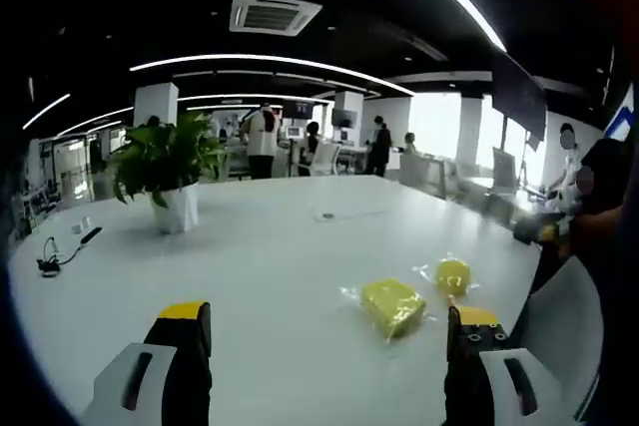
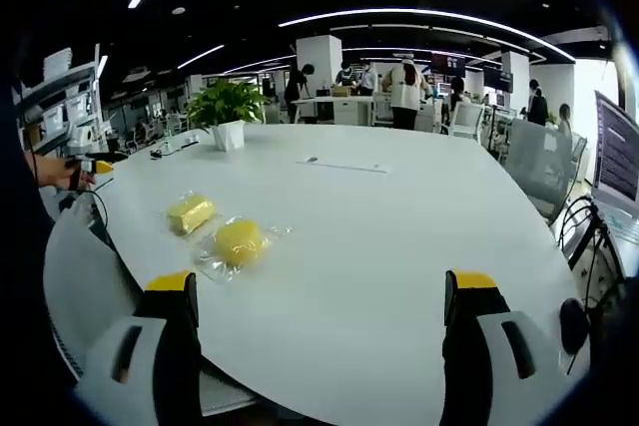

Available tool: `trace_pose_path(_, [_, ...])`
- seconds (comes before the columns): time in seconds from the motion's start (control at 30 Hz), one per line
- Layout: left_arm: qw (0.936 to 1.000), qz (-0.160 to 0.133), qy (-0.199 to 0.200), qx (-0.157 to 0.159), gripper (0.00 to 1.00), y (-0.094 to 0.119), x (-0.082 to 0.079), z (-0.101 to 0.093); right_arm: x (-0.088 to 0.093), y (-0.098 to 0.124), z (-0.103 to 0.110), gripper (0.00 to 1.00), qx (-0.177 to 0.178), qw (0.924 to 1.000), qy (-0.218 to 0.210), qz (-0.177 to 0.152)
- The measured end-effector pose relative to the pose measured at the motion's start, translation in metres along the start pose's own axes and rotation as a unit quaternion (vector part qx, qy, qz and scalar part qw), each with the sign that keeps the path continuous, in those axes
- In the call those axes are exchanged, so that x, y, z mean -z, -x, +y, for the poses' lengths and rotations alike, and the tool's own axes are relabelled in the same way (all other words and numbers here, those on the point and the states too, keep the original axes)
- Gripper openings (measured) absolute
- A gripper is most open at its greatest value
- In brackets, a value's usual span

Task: Compare the silicone blocks by pressing each to a similar depth, holding the contact briefly, and releasing to observe deformation and rebound differences across the visible hardness samples.

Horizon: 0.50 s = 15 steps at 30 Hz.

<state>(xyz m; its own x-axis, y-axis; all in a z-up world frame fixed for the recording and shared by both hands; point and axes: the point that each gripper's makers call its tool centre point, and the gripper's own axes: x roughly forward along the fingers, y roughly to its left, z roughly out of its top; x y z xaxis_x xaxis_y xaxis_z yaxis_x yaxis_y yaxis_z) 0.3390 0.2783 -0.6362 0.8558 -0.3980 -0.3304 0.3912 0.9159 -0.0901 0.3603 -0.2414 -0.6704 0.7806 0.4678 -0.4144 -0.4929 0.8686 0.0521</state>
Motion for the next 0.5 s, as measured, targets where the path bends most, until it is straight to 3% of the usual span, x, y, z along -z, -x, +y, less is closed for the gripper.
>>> trace_pose_path(0.27, [0.9999,-0.006,0.008,0.0,1.0,0.0017,-0.0039,0.0052,0.0011,0.0023,-0.0031,0.97,0.008,1.0,-0.006,-0.001])
trace_pose_path(0.5, [0.9999,0.005,0.004,0.011,1.0,-0.0015,-0.0014,-0.0035,0.0038,0.0045,-0.0028,0.97,0.008,0.9999,-0.012,-0.001])
